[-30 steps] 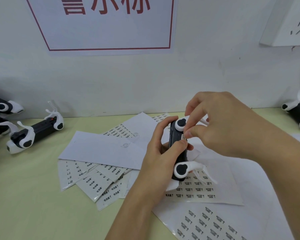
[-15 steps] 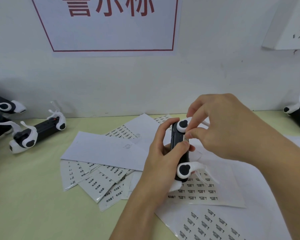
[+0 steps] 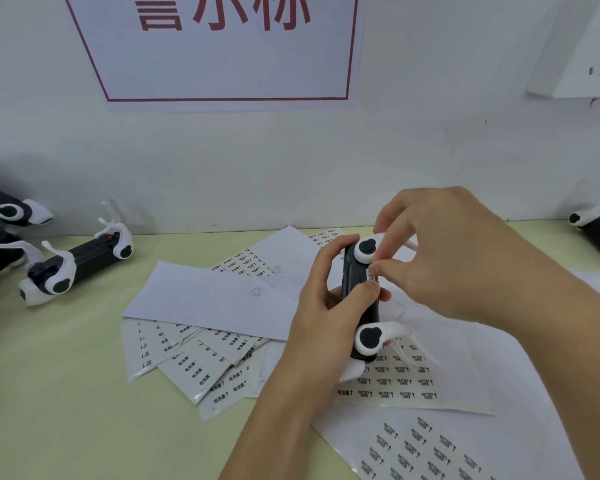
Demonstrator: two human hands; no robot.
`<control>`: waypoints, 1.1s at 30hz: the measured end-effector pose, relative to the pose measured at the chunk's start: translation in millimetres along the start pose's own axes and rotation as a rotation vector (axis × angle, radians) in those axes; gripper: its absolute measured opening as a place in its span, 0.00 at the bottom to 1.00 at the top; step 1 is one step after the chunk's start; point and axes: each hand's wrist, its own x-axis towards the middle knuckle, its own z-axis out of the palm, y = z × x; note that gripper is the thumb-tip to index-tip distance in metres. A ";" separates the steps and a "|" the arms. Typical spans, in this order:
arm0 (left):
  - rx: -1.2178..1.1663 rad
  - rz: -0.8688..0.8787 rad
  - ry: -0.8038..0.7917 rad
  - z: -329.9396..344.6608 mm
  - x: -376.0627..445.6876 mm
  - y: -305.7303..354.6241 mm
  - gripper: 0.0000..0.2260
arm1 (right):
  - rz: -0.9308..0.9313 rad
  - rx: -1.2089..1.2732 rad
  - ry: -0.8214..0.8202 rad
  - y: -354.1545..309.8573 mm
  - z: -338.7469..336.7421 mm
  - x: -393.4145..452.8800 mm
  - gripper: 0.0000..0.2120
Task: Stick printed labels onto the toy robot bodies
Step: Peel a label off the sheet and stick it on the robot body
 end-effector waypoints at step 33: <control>-0.114 0.121 -0.086 -0.6 1.0 -2.5 0.27 | 0.022 0.546 -0.290 21.2 0.1 1.0 0.11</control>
